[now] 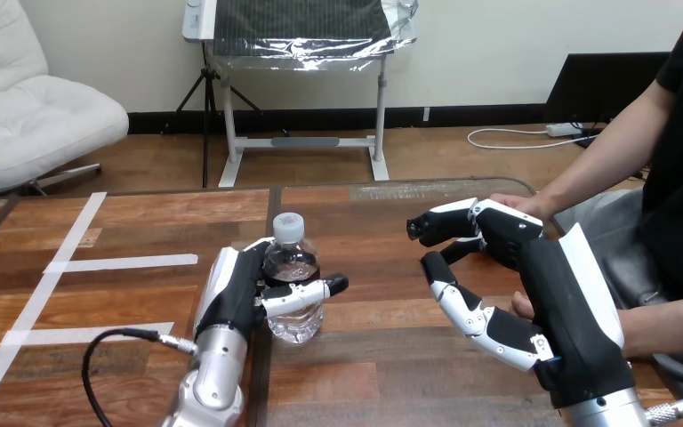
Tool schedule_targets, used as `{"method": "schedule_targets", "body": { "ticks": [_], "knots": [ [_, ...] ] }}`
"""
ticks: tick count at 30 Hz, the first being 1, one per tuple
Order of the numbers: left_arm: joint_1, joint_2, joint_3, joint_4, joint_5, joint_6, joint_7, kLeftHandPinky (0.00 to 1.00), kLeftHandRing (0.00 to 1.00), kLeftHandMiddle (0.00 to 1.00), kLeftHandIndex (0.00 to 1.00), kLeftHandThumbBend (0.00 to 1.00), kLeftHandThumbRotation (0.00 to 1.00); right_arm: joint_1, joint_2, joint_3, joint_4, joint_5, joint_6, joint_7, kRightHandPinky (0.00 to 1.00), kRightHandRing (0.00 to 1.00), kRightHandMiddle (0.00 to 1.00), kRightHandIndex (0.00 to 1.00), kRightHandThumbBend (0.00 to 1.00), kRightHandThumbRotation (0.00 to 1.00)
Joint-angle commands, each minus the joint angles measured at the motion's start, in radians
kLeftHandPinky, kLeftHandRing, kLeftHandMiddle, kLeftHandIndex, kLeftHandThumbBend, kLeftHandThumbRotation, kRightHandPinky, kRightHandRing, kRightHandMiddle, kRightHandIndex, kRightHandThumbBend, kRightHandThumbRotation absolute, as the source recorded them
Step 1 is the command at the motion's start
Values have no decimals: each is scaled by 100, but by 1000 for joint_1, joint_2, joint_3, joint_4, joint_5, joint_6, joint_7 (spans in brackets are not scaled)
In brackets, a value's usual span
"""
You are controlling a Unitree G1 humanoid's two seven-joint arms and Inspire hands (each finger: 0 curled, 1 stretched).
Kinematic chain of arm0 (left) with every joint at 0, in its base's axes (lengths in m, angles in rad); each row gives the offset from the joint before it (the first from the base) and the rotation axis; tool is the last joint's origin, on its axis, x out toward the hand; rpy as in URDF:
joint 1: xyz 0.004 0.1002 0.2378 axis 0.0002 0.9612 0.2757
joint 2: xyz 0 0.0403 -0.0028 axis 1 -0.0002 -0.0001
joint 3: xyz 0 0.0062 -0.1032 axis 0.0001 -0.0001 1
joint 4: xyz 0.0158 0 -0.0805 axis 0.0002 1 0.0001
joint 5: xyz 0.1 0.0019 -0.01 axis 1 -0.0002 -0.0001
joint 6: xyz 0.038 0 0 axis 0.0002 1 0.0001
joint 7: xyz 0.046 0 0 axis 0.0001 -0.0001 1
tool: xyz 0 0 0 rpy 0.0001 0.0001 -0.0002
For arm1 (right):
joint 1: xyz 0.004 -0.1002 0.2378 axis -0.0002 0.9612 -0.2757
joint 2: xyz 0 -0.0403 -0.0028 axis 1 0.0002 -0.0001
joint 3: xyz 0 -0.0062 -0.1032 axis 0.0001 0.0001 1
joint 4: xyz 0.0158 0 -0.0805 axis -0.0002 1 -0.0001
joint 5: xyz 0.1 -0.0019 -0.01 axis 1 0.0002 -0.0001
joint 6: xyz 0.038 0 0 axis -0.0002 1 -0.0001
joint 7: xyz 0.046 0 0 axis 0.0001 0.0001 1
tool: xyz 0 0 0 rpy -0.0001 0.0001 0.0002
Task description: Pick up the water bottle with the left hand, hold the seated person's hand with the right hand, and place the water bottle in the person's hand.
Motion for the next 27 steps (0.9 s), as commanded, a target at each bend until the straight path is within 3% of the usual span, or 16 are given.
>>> {"method": "schedule_targets", "body": {
  "ticks": [1,13,27],
  "knots": [
    [-86,-8,20,43,-5,-62,54,51,55,57,57,76,3,-64,-12,-13,-5,9,-8,1,54,64,65,59,33,0],
    [-113,-8,14,119,5,-114,114,44,45,47,49,70,0,-62,-13,-14,-13,-1,0,1,54,64,65,58,33,0],
    [-117,-5,13,154,7,-155,125,45,45,47,49,69,0,-61,-11,-18,-14,-3,-3,-2,54,64,65,58,34,0]
  ]
}}
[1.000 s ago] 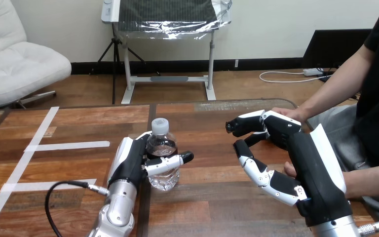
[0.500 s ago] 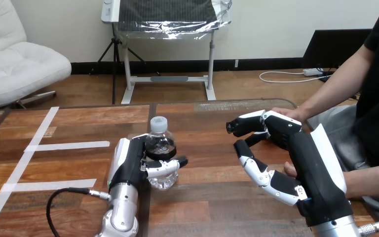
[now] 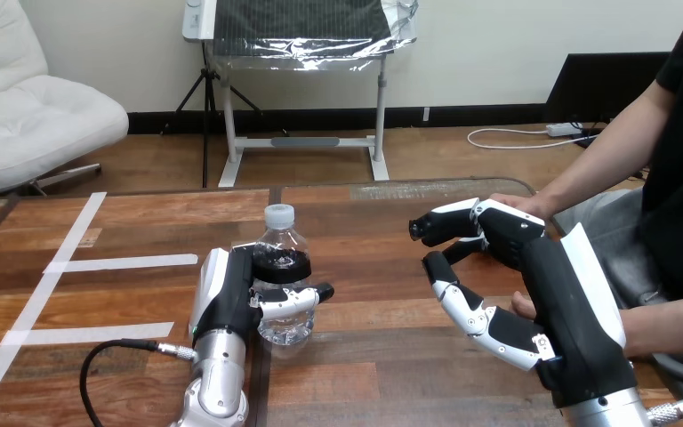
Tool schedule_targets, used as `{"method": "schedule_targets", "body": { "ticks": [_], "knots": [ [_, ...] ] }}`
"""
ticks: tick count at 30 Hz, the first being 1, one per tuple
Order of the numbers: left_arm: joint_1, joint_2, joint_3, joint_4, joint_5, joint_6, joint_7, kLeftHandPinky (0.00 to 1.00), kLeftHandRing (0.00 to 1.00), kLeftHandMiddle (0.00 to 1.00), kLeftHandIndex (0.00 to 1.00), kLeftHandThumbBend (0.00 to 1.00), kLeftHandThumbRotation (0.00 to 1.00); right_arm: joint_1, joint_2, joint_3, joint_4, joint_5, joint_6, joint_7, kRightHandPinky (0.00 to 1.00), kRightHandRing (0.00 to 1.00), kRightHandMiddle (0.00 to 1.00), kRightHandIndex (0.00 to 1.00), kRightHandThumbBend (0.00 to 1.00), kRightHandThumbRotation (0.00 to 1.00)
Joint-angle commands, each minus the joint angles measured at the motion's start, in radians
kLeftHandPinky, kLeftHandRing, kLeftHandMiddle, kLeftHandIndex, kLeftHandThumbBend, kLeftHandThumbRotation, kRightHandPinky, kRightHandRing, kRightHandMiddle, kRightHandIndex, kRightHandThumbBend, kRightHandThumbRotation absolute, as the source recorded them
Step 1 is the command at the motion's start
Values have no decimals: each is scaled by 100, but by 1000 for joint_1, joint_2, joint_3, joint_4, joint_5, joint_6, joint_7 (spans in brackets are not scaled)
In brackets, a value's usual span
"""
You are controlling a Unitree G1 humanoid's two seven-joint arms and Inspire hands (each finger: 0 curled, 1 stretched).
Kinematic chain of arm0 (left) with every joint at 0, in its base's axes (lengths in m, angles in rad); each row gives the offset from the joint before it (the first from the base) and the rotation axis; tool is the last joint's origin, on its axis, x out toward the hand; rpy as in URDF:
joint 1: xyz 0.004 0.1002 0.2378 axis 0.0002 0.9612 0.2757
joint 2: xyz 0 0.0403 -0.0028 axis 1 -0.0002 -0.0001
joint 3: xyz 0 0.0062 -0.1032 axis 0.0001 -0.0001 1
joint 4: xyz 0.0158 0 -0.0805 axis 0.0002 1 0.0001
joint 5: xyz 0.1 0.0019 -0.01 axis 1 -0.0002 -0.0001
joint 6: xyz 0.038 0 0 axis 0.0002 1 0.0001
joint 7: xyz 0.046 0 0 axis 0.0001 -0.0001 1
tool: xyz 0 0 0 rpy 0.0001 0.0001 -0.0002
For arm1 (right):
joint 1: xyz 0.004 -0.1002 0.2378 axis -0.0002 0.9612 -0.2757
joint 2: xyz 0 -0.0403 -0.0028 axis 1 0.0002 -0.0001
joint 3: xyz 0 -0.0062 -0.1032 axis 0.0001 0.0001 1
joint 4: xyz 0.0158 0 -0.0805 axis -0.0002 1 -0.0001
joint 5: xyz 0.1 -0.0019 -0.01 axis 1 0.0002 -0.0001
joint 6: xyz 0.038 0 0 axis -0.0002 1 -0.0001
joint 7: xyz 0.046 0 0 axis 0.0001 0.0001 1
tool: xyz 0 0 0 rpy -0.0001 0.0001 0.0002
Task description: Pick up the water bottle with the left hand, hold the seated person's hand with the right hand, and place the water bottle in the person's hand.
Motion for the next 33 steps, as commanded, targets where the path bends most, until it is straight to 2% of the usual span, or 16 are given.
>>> {"method": "schedule_targets", "body": {
  "ticks": [1,23,33],
  "knots": [
    [-80,8,6,12,1,-43,12,45,45,47,49,69,0,-61,-11,-13,-14,1,-5,-2,54,64,65,58,34,0],
    [-69,18,5,36,13,-104,42,46,46,48,49,67,0,-59,-10,-13,-12,5,-5,-2,54,62,63,58,34,0],
    [-60,18,10,30,11,-114,51,46,45,48,49,66,0,-58,-9,-12,-6,9,-13,-2,53,62,63,58,34,0]
  ]
}}
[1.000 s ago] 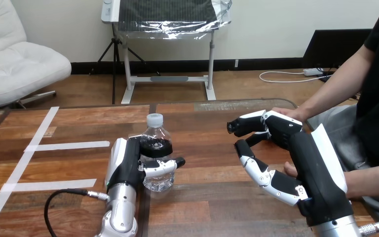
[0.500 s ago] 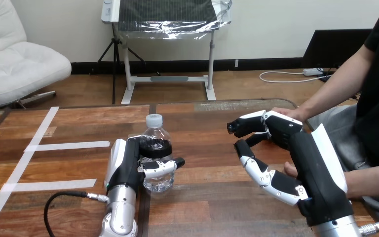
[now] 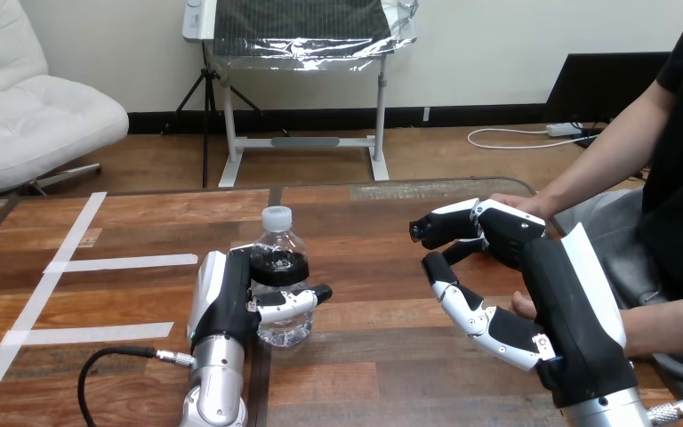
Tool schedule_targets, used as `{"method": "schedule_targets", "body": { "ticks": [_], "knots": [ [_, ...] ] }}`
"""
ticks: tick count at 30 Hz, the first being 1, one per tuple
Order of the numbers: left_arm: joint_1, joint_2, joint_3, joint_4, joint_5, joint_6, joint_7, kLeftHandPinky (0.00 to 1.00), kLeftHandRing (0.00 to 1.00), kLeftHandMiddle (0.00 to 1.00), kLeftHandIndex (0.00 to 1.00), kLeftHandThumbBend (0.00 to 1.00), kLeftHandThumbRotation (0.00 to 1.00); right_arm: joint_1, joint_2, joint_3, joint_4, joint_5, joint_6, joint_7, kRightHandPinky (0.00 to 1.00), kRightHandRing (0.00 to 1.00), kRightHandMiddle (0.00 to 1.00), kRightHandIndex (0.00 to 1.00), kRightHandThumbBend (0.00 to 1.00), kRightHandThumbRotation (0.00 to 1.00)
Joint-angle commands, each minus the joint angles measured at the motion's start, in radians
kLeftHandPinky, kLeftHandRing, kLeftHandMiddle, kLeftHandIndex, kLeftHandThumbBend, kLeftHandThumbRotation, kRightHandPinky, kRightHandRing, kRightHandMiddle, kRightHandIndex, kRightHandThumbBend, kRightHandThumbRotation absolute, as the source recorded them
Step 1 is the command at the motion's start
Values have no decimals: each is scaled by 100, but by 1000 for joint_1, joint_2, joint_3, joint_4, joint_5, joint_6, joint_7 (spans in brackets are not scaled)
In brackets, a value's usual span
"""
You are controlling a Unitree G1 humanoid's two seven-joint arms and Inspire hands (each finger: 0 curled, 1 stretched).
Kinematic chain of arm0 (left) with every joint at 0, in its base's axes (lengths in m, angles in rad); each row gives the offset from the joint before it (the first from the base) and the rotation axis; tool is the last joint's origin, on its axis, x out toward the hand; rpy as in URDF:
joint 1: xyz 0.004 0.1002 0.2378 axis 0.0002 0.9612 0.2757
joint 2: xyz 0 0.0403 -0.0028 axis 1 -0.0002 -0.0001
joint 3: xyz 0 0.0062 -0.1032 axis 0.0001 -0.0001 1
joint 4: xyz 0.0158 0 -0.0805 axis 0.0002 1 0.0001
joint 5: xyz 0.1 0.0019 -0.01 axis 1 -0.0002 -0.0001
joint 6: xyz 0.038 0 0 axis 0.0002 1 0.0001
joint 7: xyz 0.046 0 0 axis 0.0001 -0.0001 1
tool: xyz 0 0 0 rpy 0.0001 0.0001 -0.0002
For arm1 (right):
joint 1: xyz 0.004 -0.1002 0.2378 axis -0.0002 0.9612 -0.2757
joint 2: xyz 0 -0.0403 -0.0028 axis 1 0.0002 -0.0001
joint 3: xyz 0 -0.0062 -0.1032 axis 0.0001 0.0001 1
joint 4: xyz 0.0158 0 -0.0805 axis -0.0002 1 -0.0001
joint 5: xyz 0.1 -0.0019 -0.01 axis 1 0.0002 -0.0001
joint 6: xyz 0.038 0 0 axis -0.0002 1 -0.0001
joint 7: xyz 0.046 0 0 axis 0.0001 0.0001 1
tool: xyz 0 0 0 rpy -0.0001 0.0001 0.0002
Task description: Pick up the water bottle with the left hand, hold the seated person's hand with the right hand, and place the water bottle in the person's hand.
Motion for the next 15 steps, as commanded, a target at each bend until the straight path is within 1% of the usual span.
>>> {"method": "schedule_targets", "body": {
  "ticks": [1,4,7,9,12,15],
  "knots": [
    [-59,16,8,-21,1,-42,17,45,45,48,49,66,0,-58,-9,-11,-6,8,-13,-2,53,61,63,58,34,0],
    [-55,17,9,-24,-1,-51,18,45,45,48,49,66,0,-55,-5,-10,-10,13,-4,-2,51,61,63,58,34,0],
    [-45,17,12,-33,-6,-77,13,44,45,47,50,66,0,-49,-6,-11,-20,8,3,-1,50,60,63,59,34,0],
    [-33,17,14,-53,-12,-86,6,44,45,47,50,66,0,-47,-6,-11,-23,5,6,-2,50,60,63,59,34,0],
    [-14,15,20,-84,-22,-114,-3,44,45,47,49,67,0,-46,-6,-13,-24,-1,4,-5,49,60,63,60,35,0],
    [7,11,22,-129,-25,-113,-8,45,45,47,49,67,0,-45,-6,-15,-27,1,7,-5,49,60,64,61,35,0]
  ]
}}
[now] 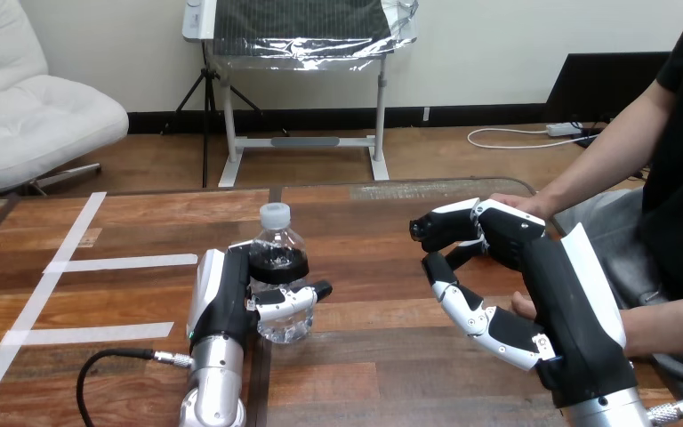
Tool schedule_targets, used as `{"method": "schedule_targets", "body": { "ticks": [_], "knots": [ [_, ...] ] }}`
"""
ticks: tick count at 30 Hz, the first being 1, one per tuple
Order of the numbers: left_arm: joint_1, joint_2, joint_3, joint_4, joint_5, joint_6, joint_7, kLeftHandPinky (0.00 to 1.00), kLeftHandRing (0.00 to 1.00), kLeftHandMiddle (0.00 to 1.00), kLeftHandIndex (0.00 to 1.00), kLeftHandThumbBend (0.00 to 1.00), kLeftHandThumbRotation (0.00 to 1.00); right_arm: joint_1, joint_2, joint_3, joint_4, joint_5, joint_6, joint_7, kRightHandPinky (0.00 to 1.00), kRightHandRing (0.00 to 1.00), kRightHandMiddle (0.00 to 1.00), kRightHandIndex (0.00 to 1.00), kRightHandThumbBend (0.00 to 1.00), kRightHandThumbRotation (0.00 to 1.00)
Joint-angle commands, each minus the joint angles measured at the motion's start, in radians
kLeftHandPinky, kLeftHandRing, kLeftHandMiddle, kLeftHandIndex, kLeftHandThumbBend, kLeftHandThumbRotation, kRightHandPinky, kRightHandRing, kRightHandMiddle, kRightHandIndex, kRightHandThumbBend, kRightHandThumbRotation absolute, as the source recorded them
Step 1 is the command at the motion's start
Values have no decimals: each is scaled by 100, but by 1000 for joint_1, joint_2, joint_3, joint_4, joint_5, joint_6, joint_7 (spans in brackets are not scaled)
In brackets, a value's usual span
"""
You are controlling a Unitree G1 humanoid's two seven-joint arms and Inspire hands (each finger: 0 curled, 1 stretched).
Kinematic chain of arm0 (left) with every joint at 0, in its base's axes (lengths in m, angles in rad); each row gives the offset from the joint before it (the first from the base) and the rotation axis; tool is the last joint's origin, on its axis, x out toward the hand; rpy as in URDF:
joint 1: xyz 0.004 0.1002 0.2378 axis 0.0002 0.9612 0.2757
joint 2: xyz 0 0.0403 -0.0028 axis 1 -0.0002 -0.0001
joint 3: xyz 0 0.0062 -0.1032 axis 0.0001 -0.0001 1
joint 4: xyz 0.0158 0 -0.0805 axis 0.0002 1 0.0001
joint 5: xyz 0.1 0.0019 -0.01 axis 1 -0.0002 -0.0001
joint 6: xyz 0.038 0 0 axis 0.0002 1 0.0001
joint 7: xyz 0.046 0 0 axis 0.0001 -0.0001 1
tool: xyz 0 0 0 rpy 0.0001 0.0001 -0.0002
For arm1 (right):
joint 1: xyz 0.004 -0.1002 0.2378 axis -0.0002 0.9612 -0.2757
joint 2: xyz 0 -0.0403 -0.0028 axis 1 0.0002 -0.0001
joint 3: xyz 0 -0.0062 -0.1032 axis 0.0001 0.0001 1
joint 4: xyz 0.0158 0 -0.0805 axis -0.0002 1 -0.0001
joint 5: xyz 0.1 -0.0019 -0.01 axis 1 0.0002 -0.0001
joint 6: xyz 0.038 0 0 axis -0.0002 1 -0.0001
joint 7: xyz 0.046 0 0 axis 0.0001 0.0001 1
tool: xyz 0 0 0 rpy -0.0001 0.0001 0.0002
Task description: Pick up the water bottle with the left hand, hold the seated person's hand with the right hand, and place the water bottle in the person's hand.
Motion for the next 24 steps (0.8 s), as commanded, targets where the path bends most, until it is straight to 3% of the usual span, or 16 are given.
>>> {"method": "schedule_targets", "body": {
  "ticks": [1,15,24],
  "knots": [
    [-12,10,11,-112,-15,-56,-4,45,45,46,49,67,0,-45,-7,-16,-28,2,4,-5,49,60,64,62,35,0],
    [104,-2,16,-344,-33,-95,-40,45,45,46,50,67,0,-45,-9,-37,-39,-13,12,-19,50,64,68,66,40,0],
    [182,-14,11,-488,-45,-130,-63,45,45,45,50,66,0,-47,-14,-65,-47,-50,15,-35,54,66,69,67,44,0]
  ]
}}
